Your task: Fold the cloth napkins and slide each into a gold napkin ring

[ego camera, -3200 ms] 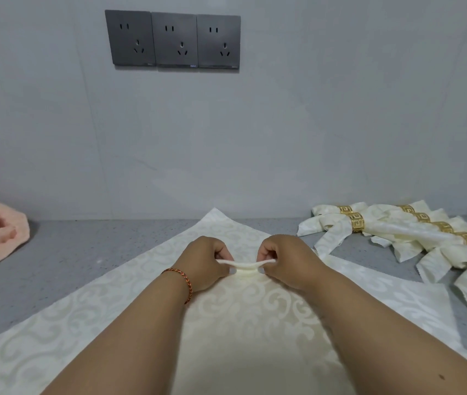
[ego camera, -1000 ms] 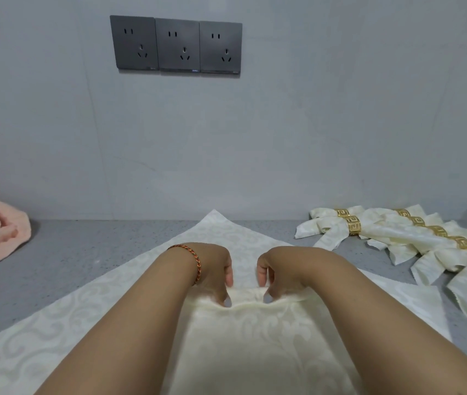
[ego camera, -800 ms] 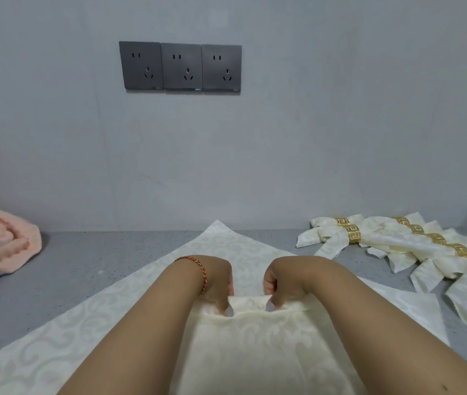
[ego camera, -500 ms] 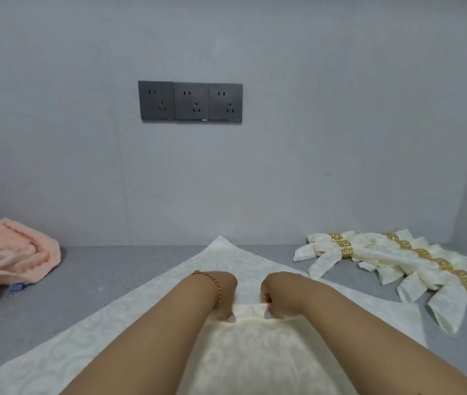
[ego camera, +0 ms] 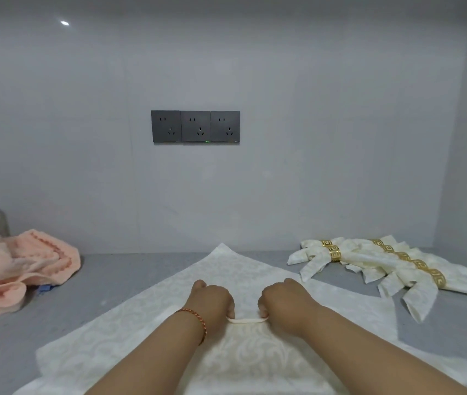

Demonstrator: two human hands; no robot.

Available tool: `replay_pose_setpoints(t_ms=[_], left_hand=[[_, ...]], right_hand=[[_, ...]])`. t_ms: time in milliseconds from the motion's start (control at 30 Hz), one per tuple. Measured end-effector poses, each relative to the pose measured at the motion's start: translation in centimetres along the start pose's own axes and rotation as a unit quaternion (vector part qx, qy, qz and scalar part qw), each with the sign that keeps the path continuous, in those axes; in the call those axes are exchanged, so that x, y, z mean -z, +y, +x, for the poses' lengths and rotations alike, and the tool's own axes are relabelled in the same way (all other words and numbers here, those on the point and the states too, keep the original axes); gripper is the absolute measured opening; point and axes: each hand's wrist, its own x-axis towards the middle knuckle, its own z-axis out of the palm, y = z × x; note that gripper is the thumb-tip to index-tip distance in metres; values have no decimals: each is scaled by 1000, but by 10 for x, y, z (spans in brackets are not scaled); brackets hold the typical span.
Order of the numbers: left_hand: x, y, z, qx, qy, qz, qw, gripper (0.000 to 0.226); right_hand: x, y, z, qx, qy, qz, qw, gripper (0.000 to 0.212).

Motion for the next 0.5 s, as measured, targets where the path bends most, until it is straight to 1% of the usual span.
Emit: replay_pose_setpoints(t_ms=[33,100,133,167,233,267,300,333,367,400,433,467,500], left_hand=[[1,1,-2,8,-7,-22,1000,30],[4,2,-3,27,-15,-38,999,24],[5,2,-2,45,-21,-44,998,28],[7,2,-2,50,-20,-54,997,31],[6,1,3,50,-8,-69,996,27],[5,0,8,55,-3,-66,996,26],[3,0,7,59,0,-74,996,25],[2,-2,12,62,1,-79,995,20],[2,-2,11,61,-2,-92,994,12],[0,-4,14,63,-14,-93,994,18],[2,-4,13,65,-28,-97,993,30],[2,-5,14,63,-44,-97,992,36],[4,-4,12,59,-53,-94,992,38]], right_hand=[[1,0,-1,-6,-18,16,1000,28],[3,3,-1,-30,-37,61,997,19],[5,4,0,-45,-43,82,995,14],[6,7,2,-56,-49,101,992,16],[6,11,8,-67,-73,135,986,26],[8,14,11,-71,-85,147,983,26],[7,14,12,-74,-98,150,981,22],[8,15,14,-74,-105,153,980,15],[8,15,15,-73,-113,150,979,18],[8,15,16,-73,-124,146,979,26],[8,16,17,-74,-136,140,978,32],[9,15,17,-72,-145,135,977,35],[10,15,17,-73,-150,129,978,35]])
